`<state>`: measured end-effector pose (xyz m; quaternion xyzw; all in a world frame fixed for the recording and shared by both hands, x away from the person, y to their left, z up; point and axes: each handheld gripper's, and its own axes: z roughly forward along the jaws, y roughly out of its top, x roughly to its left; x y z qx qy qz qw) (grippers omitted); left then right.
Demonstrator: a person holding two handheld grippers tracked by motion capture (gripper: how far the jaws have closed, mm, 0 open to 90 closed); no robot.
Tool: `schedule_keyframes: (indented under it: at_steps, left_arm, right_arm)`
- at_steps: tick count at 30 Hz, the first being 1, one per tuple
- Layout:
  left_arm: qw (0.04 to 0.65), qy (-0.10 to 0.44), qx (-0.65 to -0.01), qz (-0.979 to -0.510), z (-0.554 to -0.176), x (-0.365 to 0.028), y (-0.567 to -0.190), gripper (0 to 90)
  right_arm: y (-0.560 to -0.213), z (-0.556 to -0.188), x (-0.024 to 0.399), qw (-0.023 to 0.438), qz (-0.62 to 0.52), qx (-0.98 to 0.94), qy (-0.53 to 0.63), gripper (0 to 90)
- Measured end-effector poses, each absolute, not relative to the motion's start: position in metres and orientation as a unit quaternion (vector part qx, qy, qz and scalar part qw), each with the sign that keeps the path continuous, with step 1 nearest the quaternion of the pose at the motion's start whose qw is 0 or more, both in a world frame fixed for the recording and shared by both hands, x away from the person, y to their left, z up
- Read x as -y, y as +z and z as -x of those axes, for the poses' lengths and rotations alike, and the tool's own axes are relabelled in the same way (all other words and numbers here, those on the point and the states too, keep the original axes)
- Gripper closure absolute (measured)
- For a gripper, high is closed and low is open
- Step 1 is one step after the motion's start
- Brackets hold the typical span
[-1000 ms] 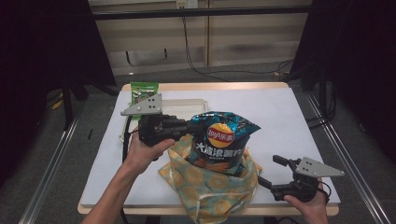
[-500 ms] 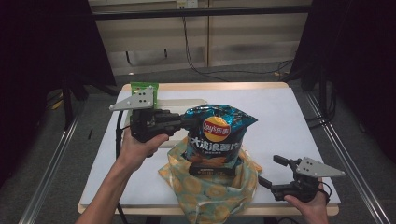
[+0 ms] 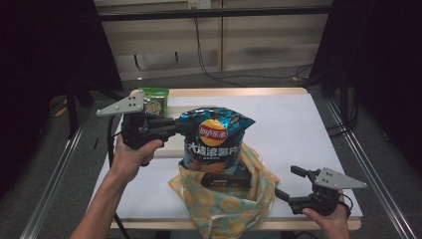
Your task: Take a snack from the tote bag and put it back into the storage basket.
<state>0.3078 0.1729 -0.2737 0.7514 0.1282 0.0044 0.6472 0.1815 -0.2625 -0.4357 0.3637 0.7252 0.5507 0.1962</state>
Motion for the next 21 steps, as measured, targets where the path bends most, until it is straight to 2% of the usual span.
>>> schedule_keyframes:
  at_steps: [21]
  left_arm:
    - [0.657, 0.034, -0.176, -0.732, -0.325, -0.219, -0.27, 86.6]
  right_arm:
    - [-0.437, -0.183, 0.263, 0.194, -0.363, -0.728, 0.548, 7.6]
